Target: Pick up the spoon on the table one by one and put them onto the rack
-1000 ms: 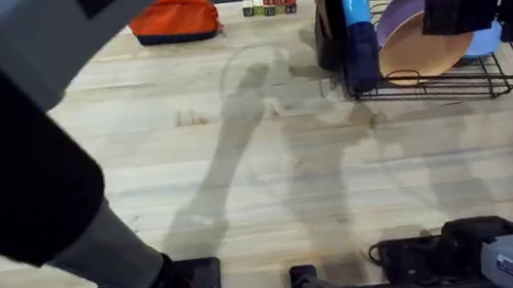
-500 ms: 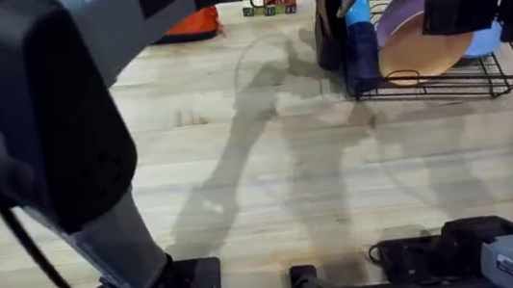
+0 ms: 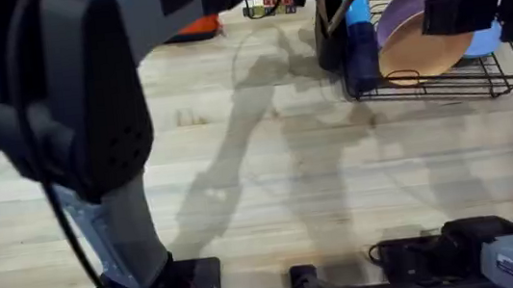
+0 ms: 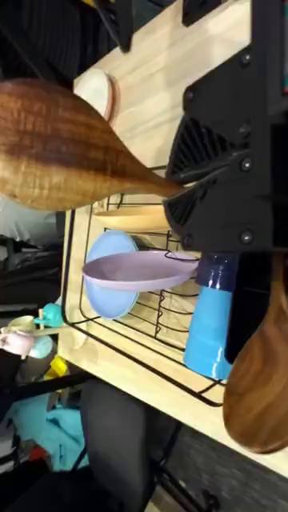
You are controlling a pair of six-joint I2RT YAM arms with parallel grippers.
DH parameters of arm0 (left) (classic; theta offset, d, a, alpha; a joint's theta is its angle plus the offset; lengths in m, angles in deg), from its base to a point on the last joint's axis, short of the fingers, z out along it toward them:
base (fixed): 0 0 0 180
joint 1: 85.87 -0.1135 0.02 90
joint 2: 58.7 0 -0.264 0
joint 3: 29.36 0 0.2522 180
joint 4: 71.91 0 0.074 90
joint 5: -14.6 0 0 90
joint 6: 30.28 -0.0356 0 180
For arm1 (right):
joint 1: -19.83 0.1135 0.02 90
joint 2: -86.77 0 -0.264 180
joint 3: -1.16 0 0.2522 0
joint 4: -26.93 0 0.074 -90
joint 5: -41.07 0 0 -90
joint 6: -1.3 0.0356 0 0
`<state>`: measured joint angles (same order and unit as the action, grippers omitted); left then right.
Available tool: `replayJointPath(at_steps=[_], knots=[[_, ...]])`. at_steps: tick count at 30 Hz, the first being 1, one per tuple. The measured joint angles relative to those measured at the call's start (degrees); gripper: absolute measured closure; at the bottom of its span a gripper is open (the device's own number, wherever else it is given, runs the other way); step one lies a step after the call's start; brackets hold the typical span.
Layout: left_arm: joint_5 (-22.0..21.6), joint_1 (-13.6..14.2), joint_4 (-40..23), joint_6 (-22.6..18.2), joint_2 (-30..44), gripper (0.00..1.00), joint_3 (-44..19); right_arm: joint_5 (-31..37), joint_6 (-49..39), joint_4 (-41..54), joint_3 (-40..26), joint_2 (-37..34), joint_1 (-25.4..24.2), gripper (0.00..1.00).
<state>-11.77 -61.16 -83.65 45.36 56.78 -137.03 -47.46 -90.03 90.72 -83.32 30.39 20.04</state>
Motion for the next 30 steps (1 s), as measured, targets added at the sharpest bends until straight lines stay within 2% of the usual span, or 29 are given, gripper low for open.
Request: replayJointPath(at_steps=[4,6,16,23,30], knots=[[2.2,0.0,5.8,0.3,2.9,0.957,0.0,0.0,0.0,0.0,0.0,0.0,0.0,0.009],[3.1,0.0,6.3,0.6,3.9,0.957,0.0,0.0,0.0,0.0,0.0,0.0,0.0,0.009],[4.0,0.0,1.1,1.1,6.7,0.957,0.0,0.0,0.0,0.0,0.0,0.0,0.0,0.009],[1.1,0.0,-5.3,-0.4,7.4,0.958,0.0,0.0,0.0,0.0,0.0,0.0,0.0,0.009],[0.8,0.0,-5.5,-1.9,7.4,0.958,0.0,0.0,0.0,0.0,0.0,0.0,0.0,0.009]])
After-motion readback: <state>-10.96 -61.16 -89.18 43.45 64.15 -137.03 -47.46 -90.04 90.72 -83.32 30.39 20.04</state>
